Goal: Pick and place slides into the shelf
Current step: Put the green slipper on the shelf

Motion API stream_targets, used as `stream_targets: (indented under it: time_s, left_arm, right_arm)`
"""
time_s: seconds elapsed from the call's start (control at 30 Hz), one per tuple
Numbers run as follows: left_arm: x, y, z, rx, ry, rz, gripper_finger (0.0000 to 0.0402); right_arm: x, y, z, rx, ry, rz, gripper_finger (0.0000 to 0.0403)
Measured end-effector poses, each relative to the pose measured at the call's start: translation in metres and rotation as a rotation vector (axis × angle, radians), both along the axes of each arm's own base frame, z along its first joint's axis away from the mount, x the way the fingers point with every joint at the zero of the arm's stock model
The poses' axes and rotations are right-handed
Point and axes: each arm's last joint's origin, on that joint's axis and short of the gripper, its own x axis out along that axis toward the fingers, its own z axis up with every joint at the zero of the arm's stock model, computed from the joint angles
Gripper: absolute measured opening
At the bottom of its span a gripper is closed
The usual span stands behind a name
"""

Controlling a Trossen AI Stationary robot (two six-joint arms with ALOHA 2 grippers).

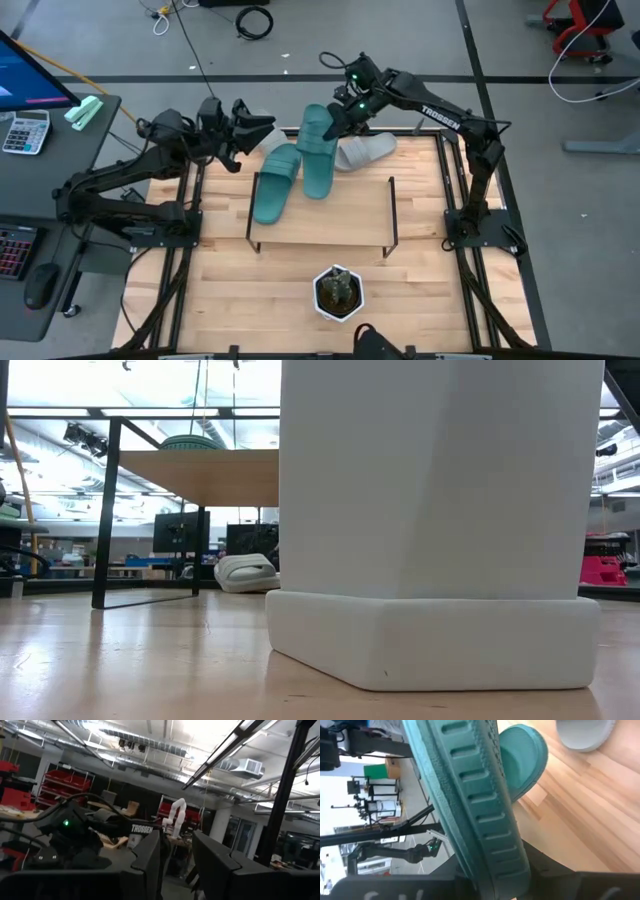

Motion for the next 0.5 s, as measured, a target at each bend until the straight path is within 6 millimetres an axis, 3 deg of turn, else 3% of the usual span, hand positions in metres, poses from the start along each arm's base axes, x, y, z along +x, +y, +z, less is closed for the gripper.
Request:
stream_targets:
  time_s: [0.37, 0.5]
  left_arm:
    - [0.002, 0.002, -0.007, -0.036, 0.076, 0.036, 0.011]
    - [0.003, 0.002, -0.009, -0.025, 0.095, 0.048, 0.0111]
  right_arm:
    - [0.007, 0.014, 0.0, 0.01, 0.039, -0.011, 0.0083]
    - [0.006, 0.014, -0.008, 0.015, 0.079, -0.034, 0.0083]
